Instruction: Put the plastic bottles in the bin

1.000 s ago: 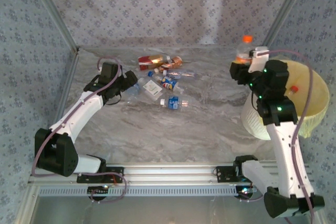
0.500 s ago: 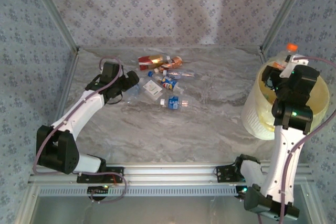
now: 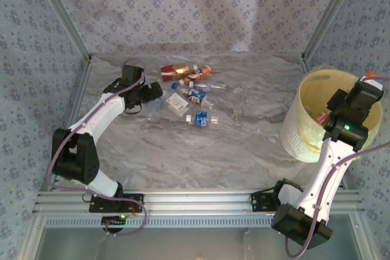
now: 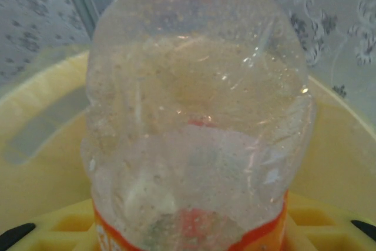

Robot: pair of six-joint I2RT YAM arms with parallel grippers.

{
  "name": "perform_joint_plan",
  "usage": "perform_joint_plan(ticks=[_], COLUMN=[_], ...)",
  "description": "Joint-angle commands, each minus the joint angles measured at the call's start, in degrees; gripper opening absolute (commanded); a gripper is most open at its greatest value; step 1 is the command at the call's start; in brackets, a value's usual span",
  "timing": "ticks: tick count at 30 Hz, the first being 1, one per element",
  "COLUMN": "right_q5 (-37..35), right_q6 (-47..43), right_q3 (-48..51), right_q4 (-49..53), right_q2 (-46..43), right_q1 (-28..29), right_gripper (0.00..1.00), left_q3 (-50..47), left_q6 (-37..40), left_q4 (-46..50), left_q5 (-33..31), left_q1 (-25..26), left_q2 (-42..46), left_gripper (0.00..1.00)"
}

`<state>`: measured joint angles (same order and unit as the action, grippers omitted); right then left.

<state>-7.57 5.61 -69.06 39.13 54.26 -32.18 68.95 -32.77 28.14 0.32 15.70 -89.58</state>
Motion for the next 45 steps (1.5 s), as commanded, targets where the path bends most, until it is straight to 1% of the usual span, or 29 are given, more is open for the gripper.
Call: perform_joint_plan(ticks=[1,4,6,8,10,11,15,18,19,20,26,30,31,32,34,38,42,45], right_q5=[-4.1,-4.4,-4.2,-2.1,-1.4,-1.2,0.1,3.1,4.6,5.5,5.3,5.3,6.2,7.0,8.9,13.0,12.8,12.1], right_q6=[1.2,2.0,2.7,3.8,4.3,4.3,4.1,4.1,4.0,4.2,4.4,5.0,4.7,4.8,5.5,6.0,6.2,6.3], right_q3=[2.2,2.8,2.7,2.3,1.6,1.2,1.3,-0.8,-0.9,-0.9,-0.3,0.2,0.2,2.6,3.6,6.3,8.3,8.9], right_q4=[-1.9,-2.5,-3.2,-2.8,-2.2,-2.1,-1.9,-1.2,-1.4,-1.6,-4.4,-8.7,-9.8,-11.0,-13.0,-17.3,-20.7,-21.8], right_q2=[1.0,2.5,3.4,3.9,4.2,4.1,3.4,3.1,2.9,2.7,-0.9,-3.6,-4.3,-5.1,-6.3,-8.7,-10.1,-10.1], right_q1=[-0.4,-0.3,-0.3,-0.3,-0.1,0.0,0.8,1.5,1.9,2.5,7.8,11.0,11.9,12.7,14.1,17.1,19.3,20.5], right_gripper=[0.5,0.52,0.58,0.73,0.82,0.85,0.9,0.93,0.95,1.0,1.0,1.0,1.0,1.0,1.0,1.0,1.0,1.0], left_q3=[1.9,3.1,2.4,1.5,1.3,1.3,1.3,1.3,1.1,1.0,-0.1,-1.4,-1.6,-2.0,-2.7,-3.3,-4.6,-5.5], left_q6=[6.9,7.4,6.6,6.2,6.6,7.0,7.8,8.0,8.2,8.3,10.8,12.6,13.0,13.2,13.7,14.4,14.7,15.6], left_q4=[4.1,6.2,5.8,4.7,4.5,4.5,4.9,4.8,4.5,4.2,2.5,1.9,1.5,1.0,0.1,-0.1,-1.4,-2.2], left_q5=[-0.7,-3.0,-4.2,-4.0,-3.7,-3.7,-3.6,-2.9,-2.4,-2.0,1.8,3.9,5.4,7.0,8.5,8.2,10.2,9.8], left_q1=[-0.6,-1.1,-1.3,-1.4,-1.4,-1.4,-1.6,-1.6,-1.6,-1.6,-1.6,-1.6,-1.6,-1.6,-1.4,-1.1,-0.3,1.2], left_q2=[-1.0,-3.1,-3.2,-3.2,-3.7,-3.9,-5.0,-5.6,-5.6,-5.6,-5.2,-5.2,-5.3,-5.5,-6.0,-7.2,-7.7,-8.2], left_gripper=[0.98,0.98,0.98,0.98,0.98,0.98,0.98,0.98,0.98,0.98,0.98,0.98,0.98,0.98,0.98,0.96,0.95,0.93])
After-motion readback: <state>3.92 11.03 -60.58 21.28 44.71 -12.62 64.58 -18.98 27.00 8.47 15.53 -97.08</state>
